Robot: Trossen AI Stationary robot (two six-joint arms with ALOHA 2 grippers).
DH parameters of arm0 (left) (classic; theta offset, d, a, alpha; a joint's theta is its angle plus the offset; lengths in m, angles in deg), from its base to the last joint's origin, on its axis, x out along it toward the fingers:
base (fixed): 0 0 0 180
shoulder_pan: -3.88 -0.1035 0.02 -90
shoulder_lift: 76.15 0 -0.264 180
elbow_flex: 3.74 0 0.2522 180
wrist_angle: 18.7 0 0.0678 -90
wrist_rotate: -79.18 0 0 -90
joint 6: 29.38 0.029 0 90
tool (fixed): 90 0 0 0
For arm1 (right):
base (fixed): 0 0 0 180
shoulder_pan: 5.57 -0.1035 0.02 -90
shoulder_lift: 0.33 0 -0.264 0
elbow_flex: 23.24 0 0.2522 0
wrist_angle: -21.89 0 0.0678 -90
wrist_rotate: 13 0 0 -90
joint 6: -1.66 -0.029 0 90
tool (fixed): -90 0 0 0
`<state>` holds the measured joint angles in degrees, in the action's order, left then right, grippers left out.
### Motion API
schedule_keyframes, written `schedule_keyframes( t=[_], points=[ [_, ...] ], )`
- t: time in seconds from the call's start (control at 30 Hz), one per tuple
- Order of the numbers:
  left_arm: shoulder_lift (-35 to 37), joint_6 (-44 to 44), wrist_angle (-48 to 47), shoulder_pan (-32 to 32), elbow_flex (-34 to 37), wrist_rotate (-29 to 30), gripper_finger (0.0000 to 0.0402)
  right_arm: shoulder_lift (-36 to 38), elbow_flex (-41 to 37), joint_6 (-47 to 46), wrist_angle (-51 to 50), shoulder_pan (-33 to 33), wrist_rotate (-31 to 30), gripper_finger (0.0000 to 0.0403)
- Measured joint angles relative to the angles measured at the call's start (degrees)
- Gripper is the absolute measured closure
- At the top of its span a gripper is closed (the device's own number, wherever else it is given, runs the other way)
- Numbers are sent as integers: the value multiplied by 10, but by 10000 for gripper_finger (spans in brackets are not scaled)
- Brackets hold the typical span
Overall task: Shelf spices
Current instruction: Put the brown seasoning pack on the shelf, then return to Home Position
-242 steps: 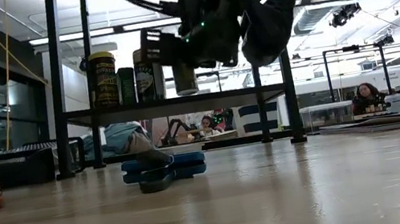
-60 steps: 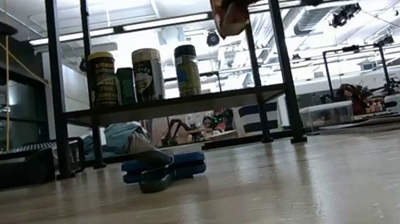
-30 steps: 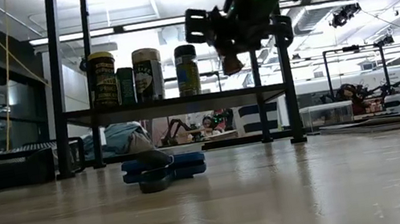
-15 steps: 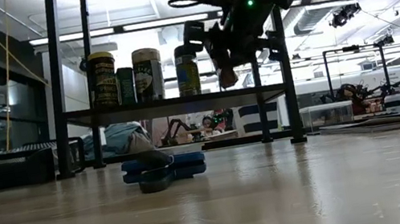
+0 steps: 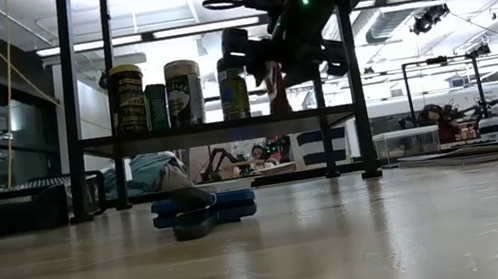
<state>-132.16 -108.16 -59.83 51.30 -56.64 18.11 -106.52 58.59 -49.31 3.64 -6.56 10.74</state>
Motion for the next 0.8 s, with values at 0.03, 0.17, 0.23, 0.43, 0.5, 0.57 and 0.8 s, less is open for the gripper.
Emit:
schedule_keyframes(
  t=[0.03,0.17,0.23,0.43,0.5,0.57,0.8],
  points=[
    [0,2,0,0,0,-1,197,0,0,0,3,0,3,197],
    [0,10,1,0,0,-6,197,0,7,33,6,-7,14,190],
    [2,11,2,0,0,-26,197,0,8,55,5,-13,18,189],
    [40,49,3,16,0,-93,197,10,9,90,3,-26,15,189],
    [56,49,3,24,0,-85,197,14,9,111,0,-27,7,189],
    [71,47,4,32,0,-63,197,19,9,114,-1,-27,0,189],
    [104,40,13,61,0,5,197,45,9,111,0,-32,4,189]
  ],
)
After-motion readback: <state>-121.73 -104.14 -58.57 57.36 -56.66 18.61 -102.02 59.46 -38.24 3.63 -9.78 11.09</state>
